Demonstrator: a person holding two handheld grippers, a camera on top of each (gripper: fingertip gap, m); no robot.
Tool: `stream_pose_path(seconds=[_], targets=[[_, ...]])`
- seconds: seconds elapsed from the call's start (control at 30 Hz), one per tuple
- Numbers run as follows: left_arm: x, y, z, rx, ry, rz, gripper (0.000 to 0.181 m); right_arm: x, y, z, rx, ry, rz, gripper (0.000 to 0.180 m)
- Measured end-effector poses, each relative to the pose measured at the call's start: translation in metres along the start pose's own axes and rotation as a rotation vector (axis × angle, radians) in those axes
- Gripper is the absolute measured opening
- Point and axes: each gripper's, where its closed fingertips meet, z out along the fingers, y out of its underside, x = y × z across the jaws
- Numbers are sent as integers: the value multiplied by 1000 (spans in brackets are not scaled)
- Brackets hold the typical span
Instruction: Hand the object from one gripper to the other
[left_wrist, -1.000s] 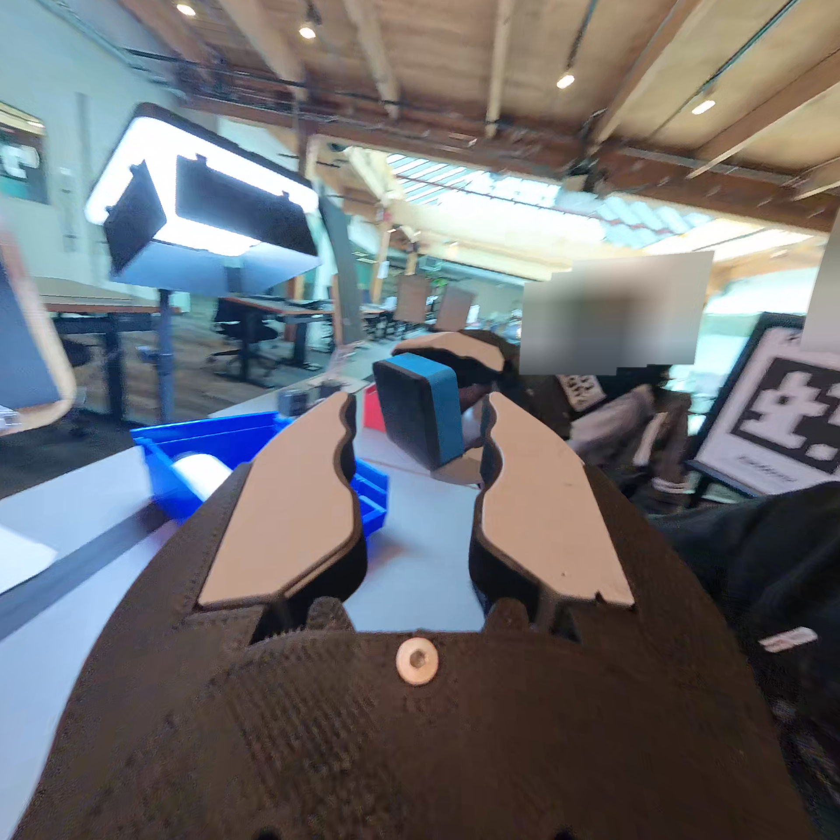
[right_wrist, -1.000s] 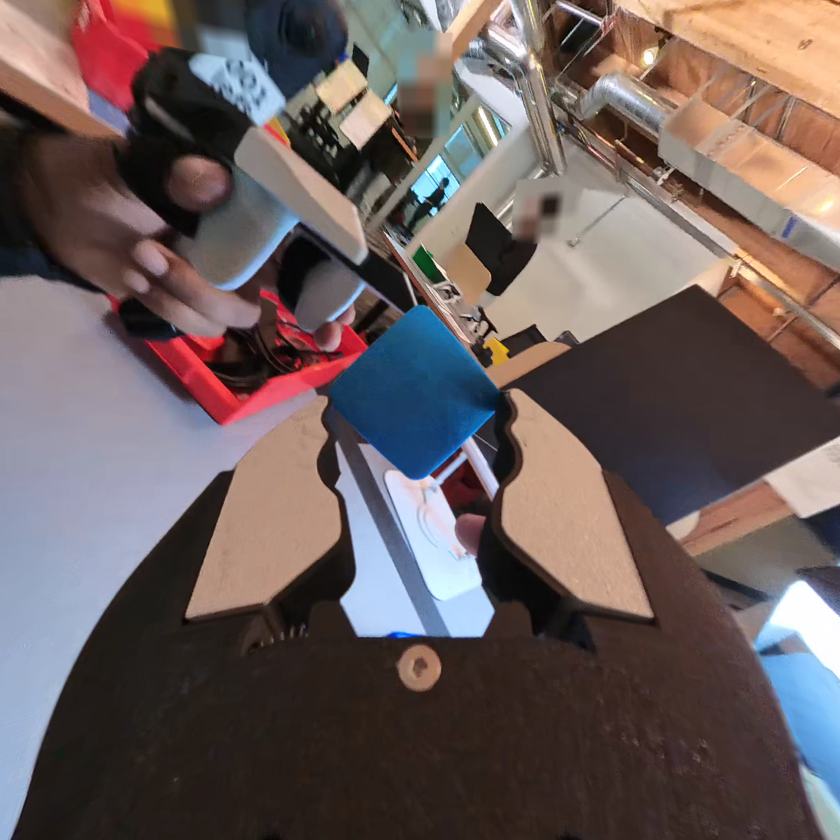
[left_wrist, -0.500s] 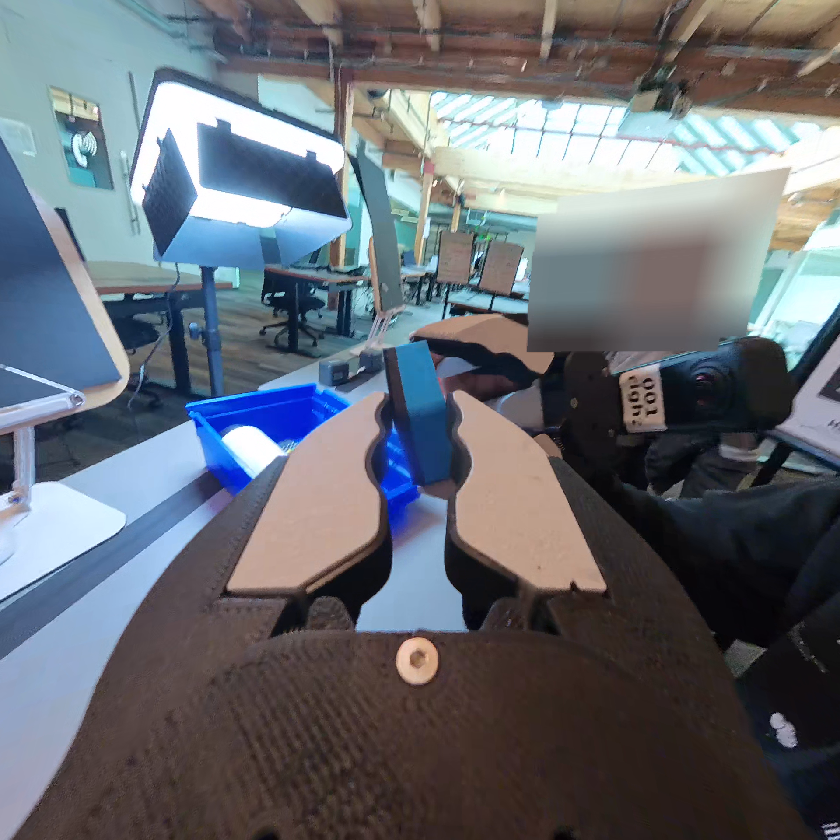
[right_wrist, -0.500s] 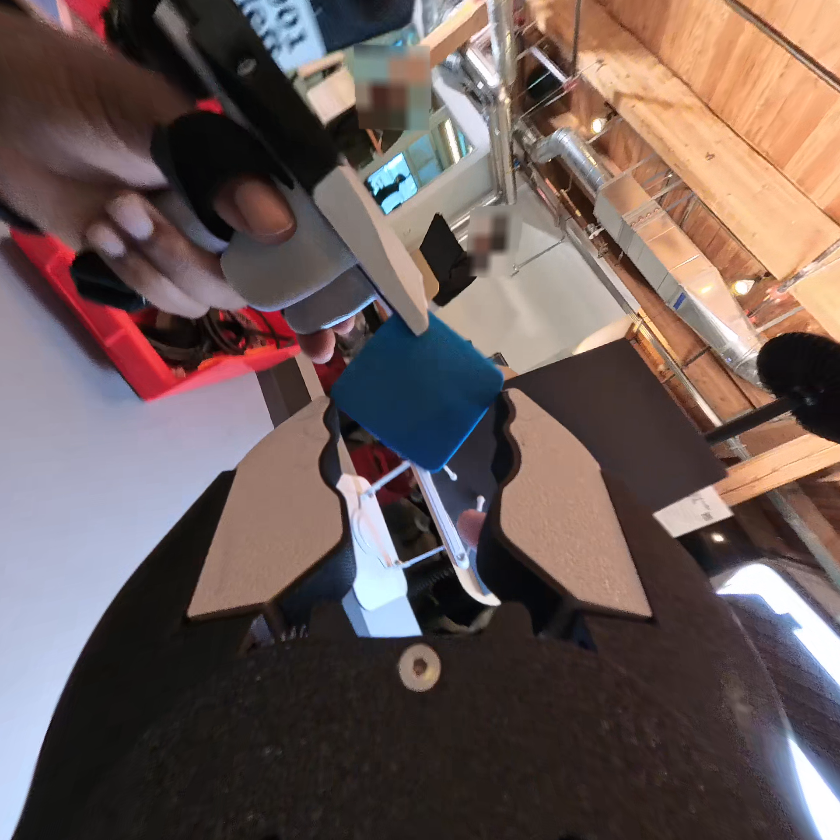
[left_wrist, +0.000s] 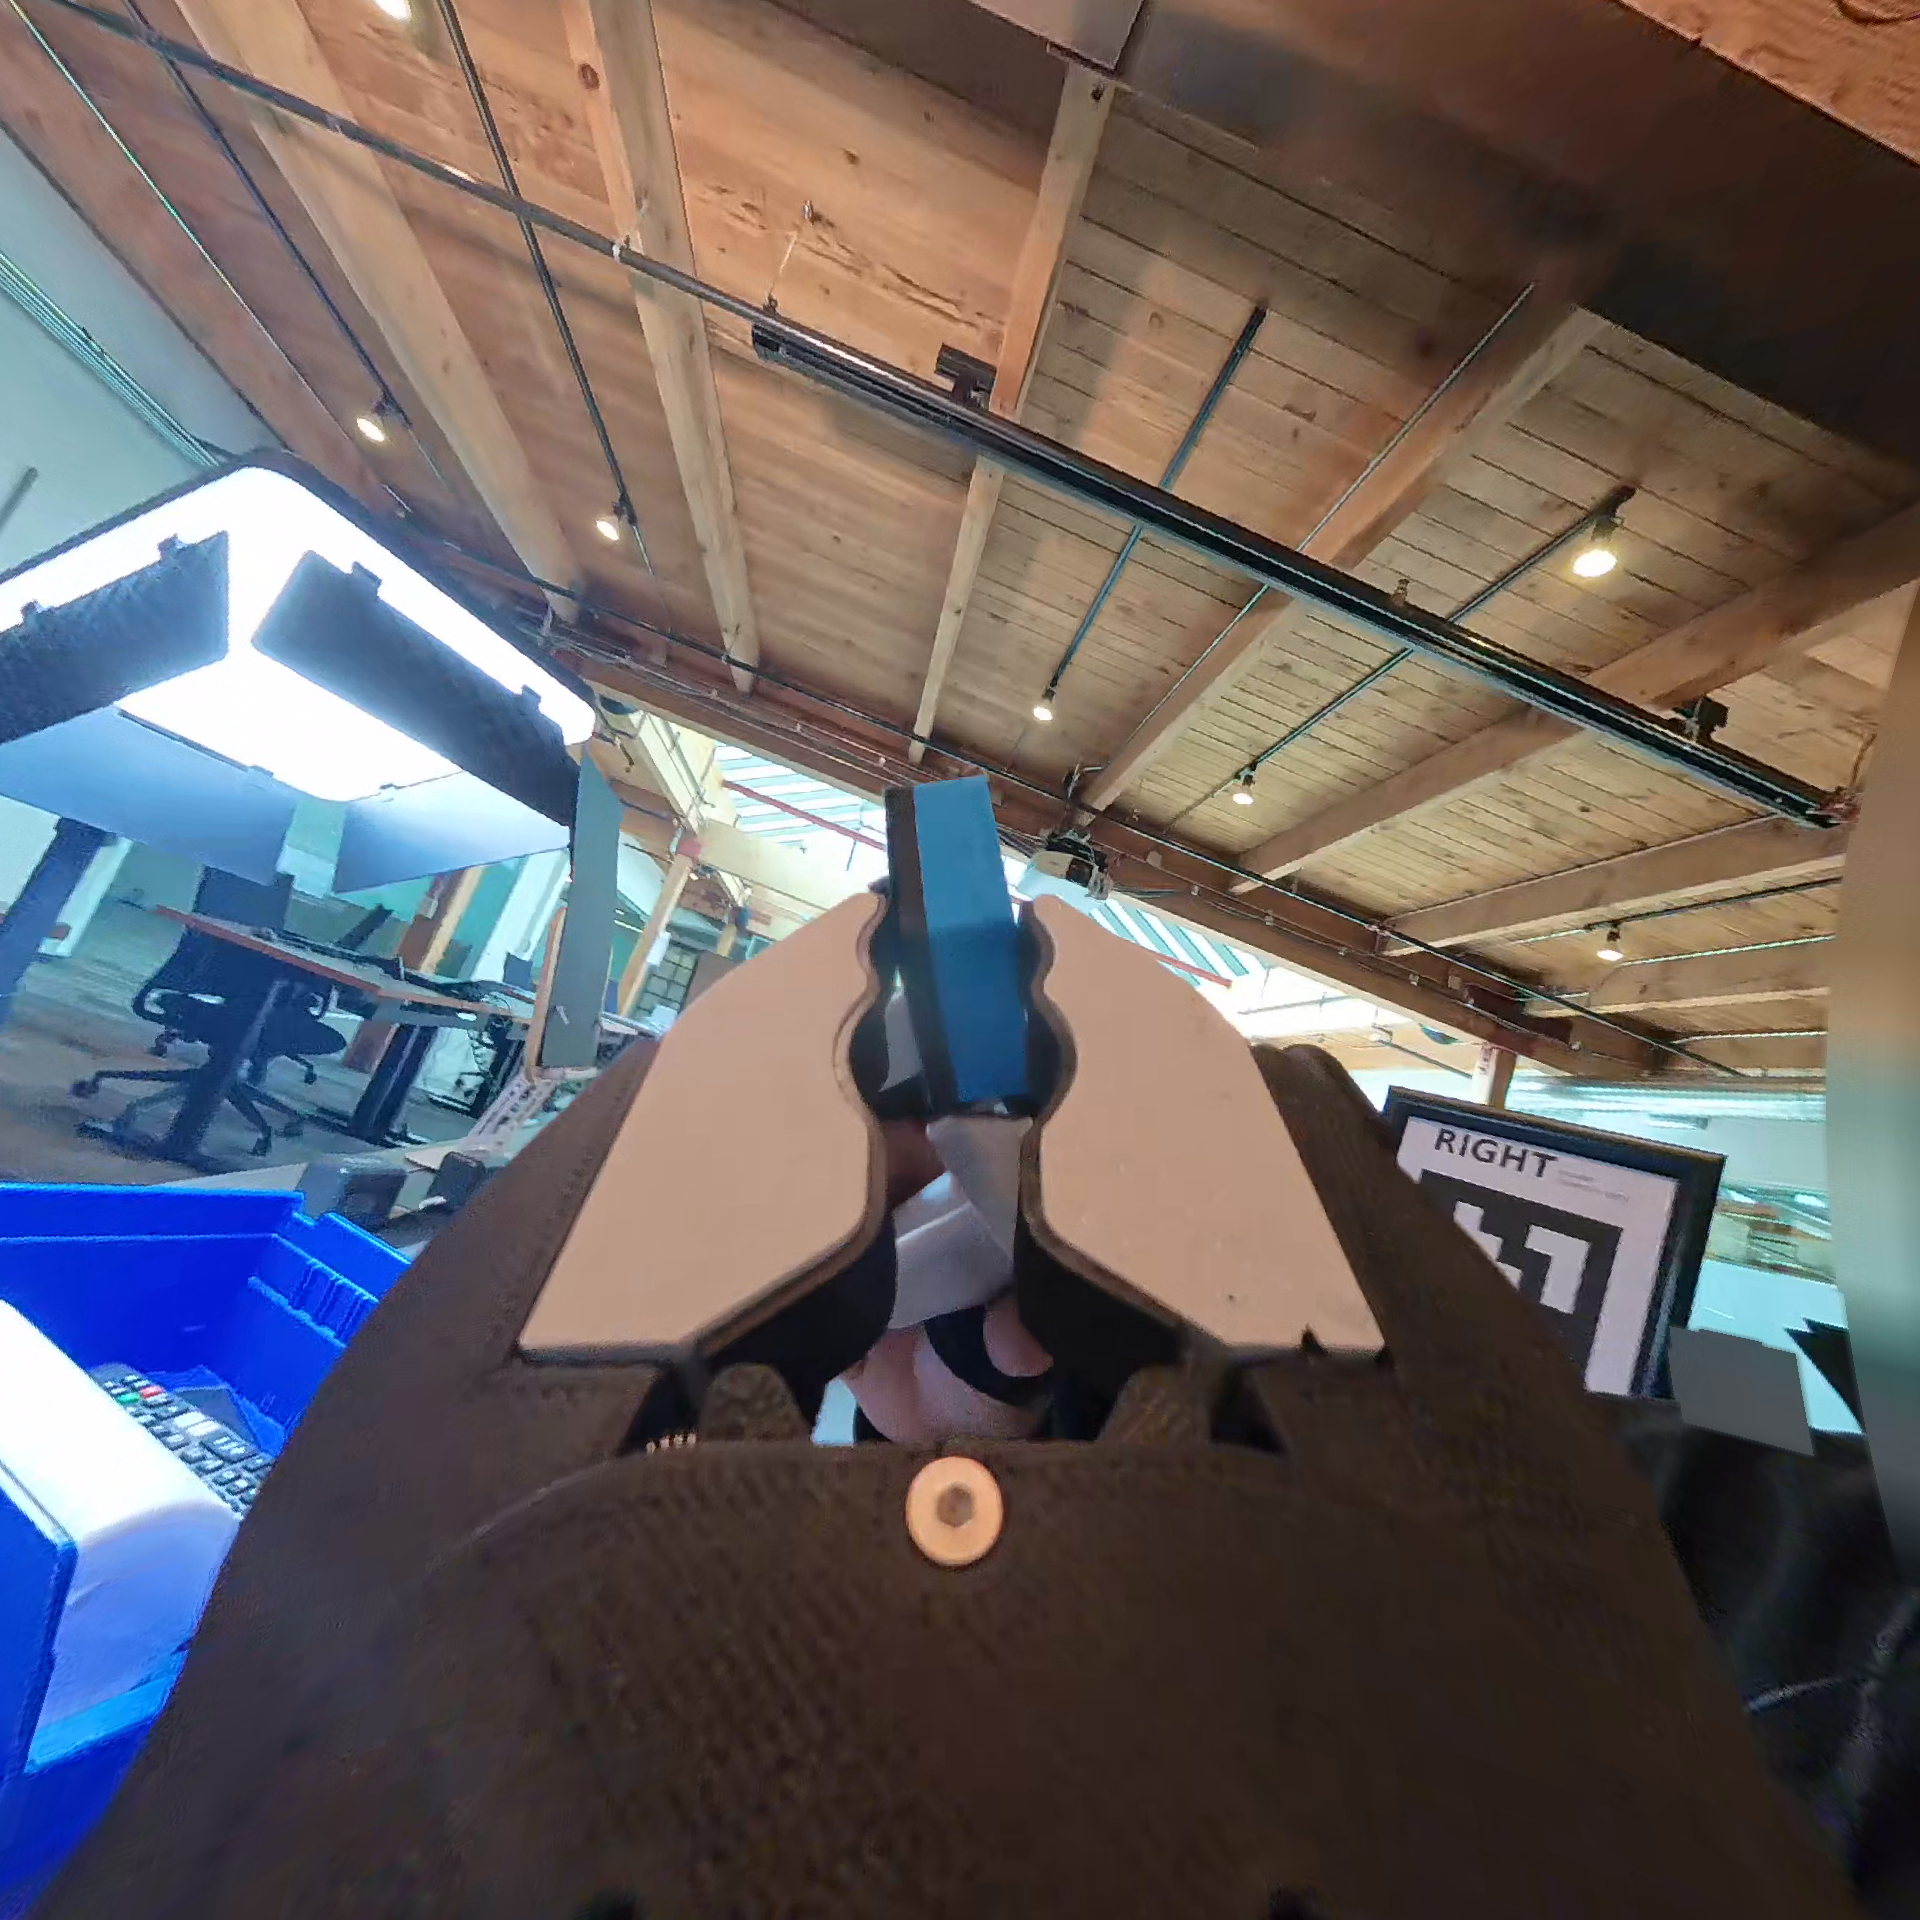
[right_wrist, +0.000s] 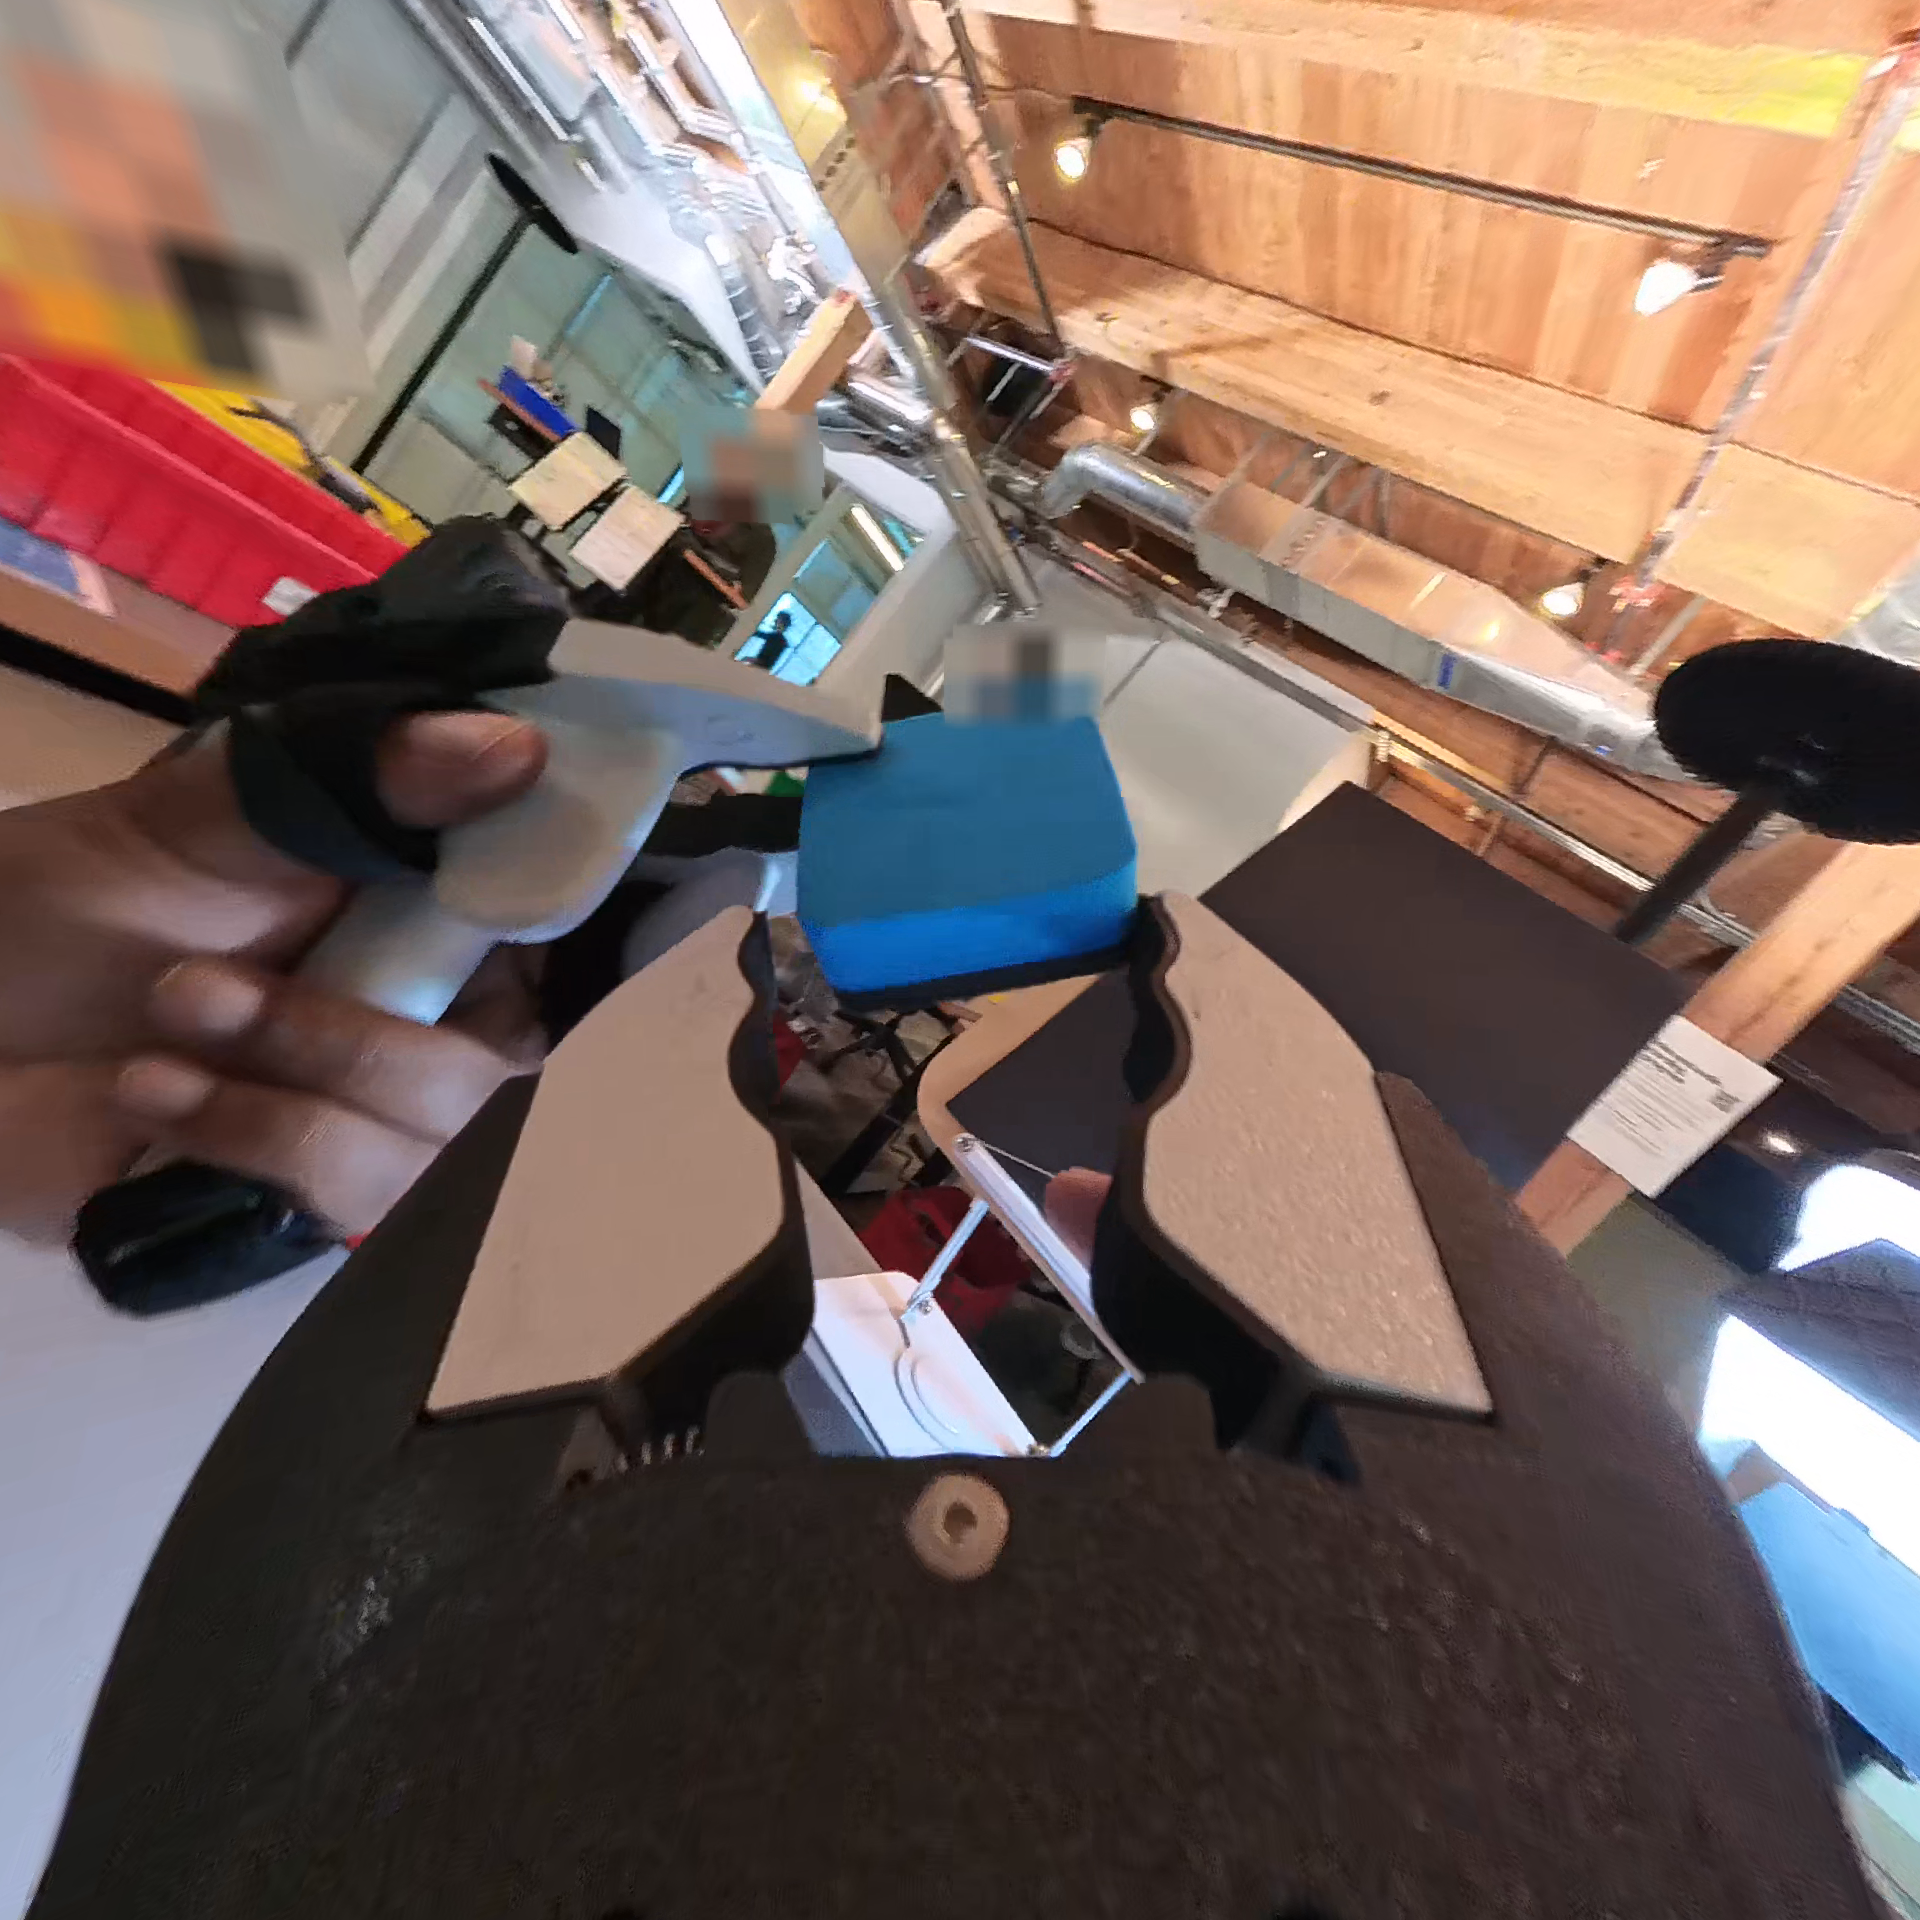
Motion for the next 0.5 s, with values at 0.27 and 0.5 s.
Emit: stream_pose_path(seconds=[0.27, 0.5], targets=[[3, 21, 8, -38, -1, 4, 21, 13, -5, -6, 12, 54, -69, 64], [4, 30, 10, -197, -1, 34, 22, 11, -3, -12, -2, -82, -92, 63]])
